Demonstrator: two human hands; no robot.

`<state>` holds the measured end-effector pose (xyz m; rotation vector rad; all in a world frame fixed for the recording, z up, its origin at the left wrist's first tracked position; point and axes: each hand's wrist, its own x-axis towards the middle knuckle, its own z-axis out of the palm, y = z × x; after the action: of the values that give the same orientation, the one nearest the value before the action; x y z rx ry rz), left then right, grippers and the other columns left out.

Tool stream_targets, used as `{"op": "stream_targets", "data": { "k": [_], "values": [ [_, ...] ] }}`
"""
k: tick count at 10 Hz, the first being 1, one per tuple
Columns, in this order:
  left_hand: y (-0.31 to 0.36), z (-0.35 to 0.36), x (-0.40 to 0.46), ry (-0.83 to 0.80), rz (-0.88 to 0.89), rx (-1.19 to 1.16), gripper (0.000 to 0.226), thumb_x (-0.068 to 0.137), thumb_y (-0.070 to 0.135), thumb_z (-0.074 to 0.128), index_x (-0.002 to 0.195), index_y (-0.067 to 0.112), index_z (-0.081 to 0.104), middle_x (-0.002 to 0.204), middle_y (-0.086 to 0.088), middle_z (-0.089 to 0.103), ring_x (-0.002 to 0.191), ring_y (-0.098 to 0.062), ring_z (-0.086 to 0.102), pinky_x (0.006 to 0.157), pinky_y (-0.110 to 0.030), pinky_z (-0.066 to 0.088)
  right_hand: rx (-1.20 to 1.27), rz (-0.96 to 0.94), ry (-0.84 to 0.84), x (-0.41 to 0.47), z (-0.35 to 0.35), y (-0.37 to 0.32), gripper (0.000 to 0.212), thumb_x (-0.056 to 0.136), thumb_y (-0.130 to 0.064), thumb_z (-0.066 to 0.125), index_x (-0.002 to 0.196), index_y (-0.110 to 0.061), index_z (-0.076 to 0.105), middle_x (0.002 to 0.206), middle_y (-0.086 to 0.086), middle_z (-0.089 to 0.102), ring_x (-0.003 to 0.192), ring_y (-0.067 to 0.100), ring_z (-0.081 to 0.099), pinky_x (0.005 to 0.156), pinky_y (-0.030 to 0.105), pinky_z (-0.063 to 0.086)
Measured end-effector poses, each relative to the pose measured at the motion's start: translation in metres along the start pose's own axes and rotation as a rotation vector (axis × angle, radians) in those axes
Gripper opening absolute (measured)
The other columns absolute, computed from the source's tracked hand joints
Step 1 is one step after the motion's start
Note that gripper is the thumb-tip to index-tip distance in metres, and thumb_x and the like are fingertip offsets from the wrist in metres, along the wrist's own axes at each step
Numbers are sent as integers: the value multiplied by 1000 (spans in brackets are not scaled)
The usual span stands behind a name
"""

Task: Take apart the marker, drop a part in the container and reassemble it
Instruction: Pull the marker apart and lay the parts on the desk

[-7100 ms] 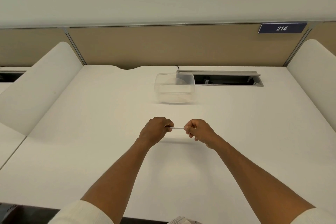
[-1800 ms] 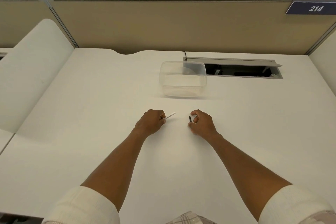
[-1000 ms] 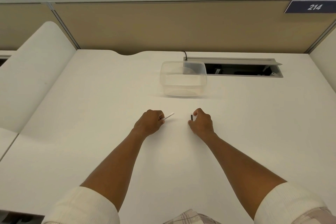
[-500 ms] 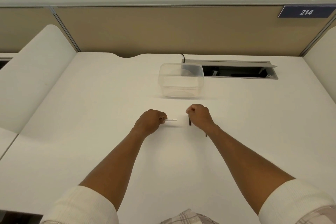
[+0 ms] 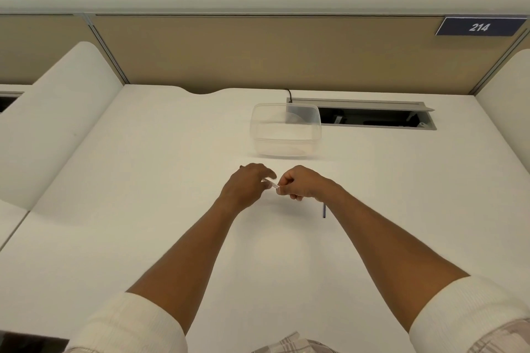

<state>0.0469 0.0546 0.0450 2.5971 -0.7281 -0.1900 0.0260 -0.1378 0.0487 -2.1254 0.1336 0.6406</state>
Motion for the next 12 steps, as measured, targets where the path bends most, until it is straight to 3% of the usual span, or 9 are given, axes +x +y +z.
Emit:
{"op": "stream_targets", "data": {
  "k": [1, 2, 3, 4, 5, 7, 9, 12],
  "values": [
    [-3, 4, -2, 160, 7, 26, 42, 93, 20, 61, 134, 25, 54, 141, 7, 52, 134, -12, 42, 104, -32, 42, 71, 27, 62, 0, 0, 3, 12, 81, -19, 75, 85, -10, 68, 65, 6, 66, 61, 20, 61, 61, 30, 52],
    [-13, 9, -7, 259, -83, 67, 58, 94, 21, 58, 148, 18, 36, 159, 3, 30, 144, -15, 30, 109, -35, 37, 266, 39, 169, 2, 4, 8, 13, 81, -14, 74, 81, -12, 61, 68, 9, 68, 66, 27, 70, 68, 41, 54],
    [-22, 18, -11, 126, -197, 46, 63, 95, 25, 57, 151, 19, 29, 163, 5, 20, 147, -14, 25, 112, -38, 36, 326, 22, 231, 4, 10, 10, 12, 82, -11, 72, 84, -9, 60, 69, 7, 65, 70, 28, 75, 73, 46, 55],
    [-35, 32, -17, -183, -307, 13, 80, 91, 34, 63, 155, 18, 18, 165, 3, 6, 151, -14, 11, 120, -40, 26, 308, -38, 346, 7, 21, 10, 10, 80, -7, 70, 87, -4, 64, 74, 10, 65, 65, 20, 73, 61, 30, 58],
    [-37, 38, -18, -282, -327, -17, 93, 87, 37, 69, 156, 14, 10, 166, -2, -3, 153, -19, 2, 123, -39, 18, 231, -79, 409, 11, 27, 10, 6, 79, -7, 70, 81, -10, 66, 72, 8, 66, 61, 17, 66, 57, 25, 53],
    [-36, 38, -14, -328, -313, -23, 106, 84, 37, 73, 156, 12, 0, 164, -8, -12, 152, -25, -9, 123, -40, 5, 33, -65, 432, 21, 47, 27, 7, 75, -8, 70, 79, -10, 65, 64, -7, 56, 65, 15, 52, 61, 25, 42],
    [-38, 43, -14, -309, -310, -50, 105, 84, 33, 73, 155, 11, -1, 164, -8, -13, 152, -25, -11, 122, -41, 1, -68, -99, 417, 27, 51, 21, 10, 74, -11, 72, 77, -13, 63, 68, -3, 62, 69, 22, 59, 63, 31, 46],
    [-38, 44, -15, -294, -317, -60, 105, 84, 32, 74, 156, 12, -1, 164, -8, -13, 152, -24, -11, 123, -41, 1, -83, -71, 447, 24, 54, 23, 18, 76, -15, 71, 69, -23, 56, 62, -8, 57, 63, 17, 55, 52, 23, 37]
  ]
}}
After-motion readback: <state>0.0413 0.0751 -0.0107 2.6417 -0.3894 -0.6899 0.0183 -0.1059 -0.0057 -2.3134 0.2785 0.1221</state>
